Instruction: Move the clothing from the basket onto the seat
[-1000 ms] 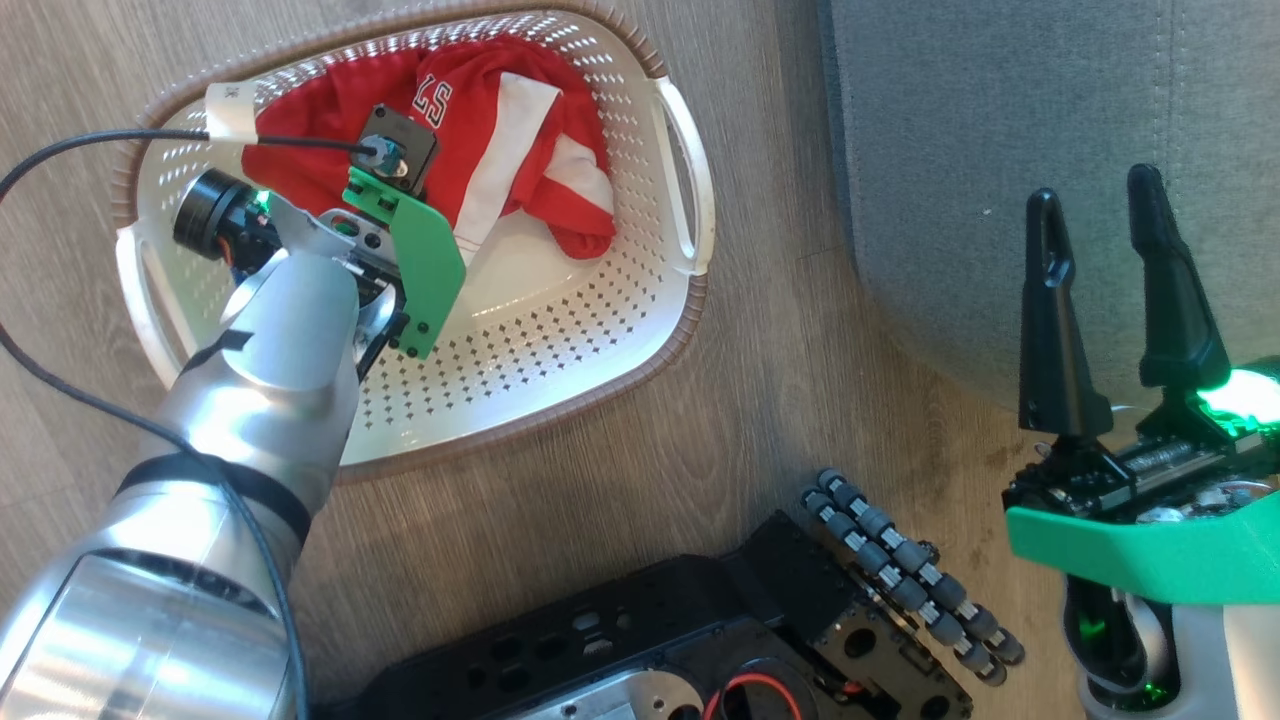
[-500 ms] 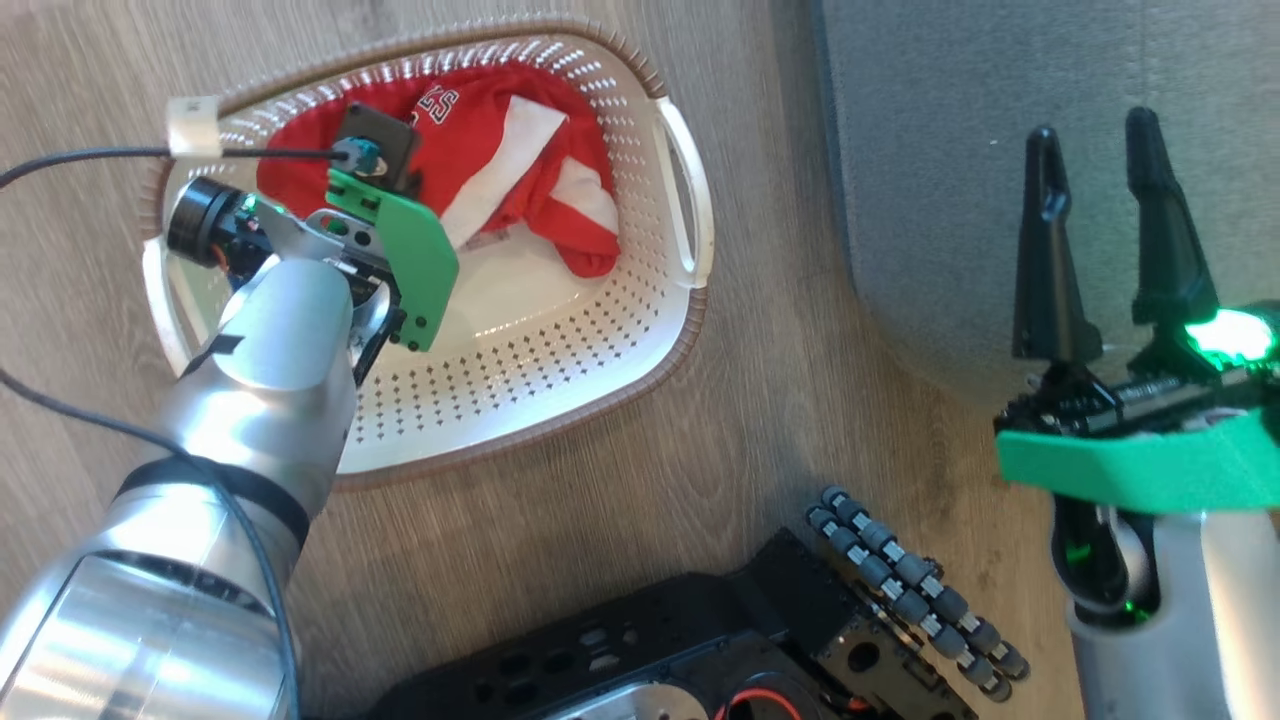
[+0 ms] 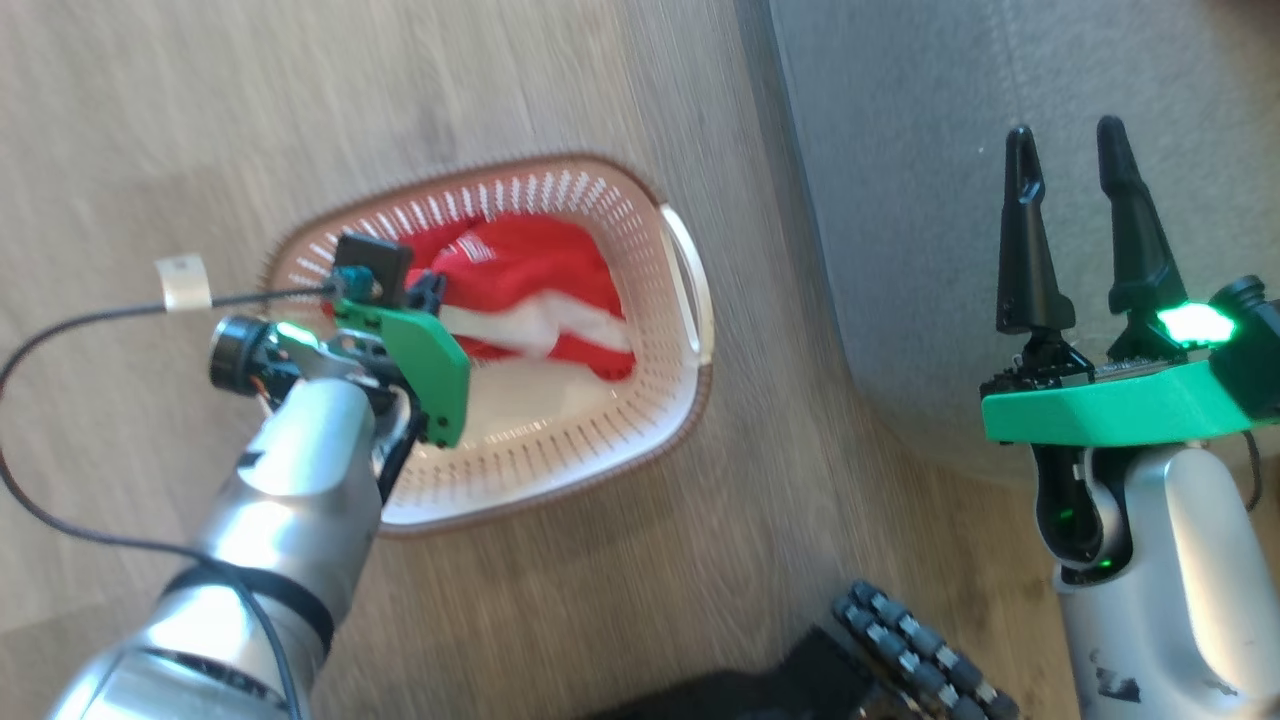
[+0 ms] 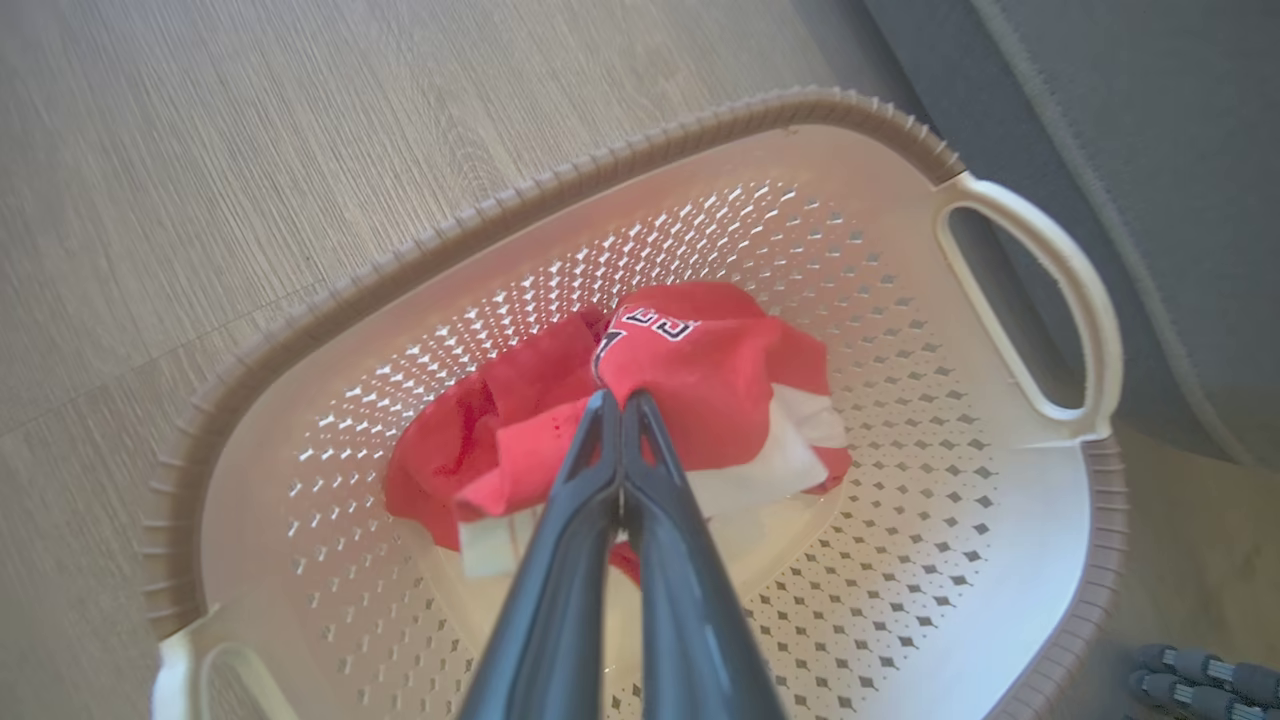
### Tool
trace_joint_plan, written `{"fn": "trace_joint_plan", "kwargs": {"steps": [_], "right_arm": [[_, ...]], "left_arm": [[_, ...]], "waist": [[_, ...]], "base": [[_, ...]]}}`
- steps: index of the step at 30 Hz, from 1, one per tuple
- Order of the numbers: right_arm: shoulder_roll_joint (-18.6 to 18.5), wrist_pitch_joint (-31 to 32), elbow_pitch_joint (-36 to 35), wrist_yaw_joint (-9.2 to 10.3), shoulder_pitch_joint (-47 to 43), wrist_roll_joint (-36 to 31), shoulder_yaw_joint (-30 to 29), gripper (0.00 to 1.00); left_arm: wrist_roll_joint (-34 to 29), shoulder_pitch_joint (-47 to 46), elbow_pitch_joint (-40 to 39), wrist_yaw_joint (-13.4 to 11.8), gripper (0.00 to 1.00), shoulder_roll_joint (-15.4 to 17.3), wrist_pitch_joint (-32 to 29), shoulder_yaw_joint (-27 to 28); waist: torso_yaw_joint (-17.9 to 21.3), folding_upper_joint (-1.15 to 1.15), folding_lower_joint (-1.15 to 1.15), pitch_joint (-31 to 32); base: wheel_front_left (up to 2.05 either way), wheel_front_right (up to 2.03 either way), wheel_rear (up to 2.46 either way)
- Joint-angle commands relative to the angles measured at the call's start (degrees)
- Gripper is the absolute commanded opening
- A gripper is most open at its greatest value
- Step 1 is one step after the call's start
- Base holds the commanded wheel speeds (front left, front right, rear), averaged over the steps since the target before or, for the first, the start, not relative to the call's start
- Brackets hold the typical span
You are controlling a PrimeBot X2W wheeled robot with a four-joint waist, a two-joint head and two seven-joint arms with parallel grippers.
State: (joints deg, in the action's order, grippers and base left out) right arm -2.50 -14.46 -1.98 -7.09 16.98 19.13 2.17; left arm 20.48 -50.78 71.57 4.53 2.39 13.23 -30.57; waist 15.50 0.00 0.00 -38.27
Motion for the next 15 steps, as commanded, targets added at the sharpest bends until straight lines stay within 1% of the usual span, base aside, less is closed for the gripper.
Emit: {"fn": "trace_joint_plan", "kwargs": {"steps": [1,6,11,15], "right_arm": [[-0.4,-0.4,-0.7,-0.40,-1.3,-0.3,0.5,1.00],[-0.4,-0.5,3.3,-0.40,-1.2,-0.7,-0.1,1.00],[-0.4,-0.5,6.8,-0.40,-1.9,-0.5,-1.1,1.00],[-0.4,-0.5,9.1,-0.40,-2.5,-0.3,-2.0,1.00]], "left_arm": [[1.0,1.9,-1.9,-0.1,0.00,0.5,0.9,0.3],[4.3,6.4,-6.4,-1.2,0.00,0.5,1.7,-1.2],[6.9,10.0,-15.3,-3.5,0.00,0.5,1.7,-1.1],[6.4,12.1,-22.7,-4.9,0.00,0.5,1.8,-0.4]], "waist": [[-2.6,0.00,0.00,5.6],[-5.5,0.00,0.00,12.1],[-8.6,0.00,0.00,17.5],[-10.6,0.00,0.00,21.2]], "base": [[0.00,0.00,0.00],[0.00,0.00,0.00],[0.00,0.00,0.00],[0.00,0.00,0.00]]}}
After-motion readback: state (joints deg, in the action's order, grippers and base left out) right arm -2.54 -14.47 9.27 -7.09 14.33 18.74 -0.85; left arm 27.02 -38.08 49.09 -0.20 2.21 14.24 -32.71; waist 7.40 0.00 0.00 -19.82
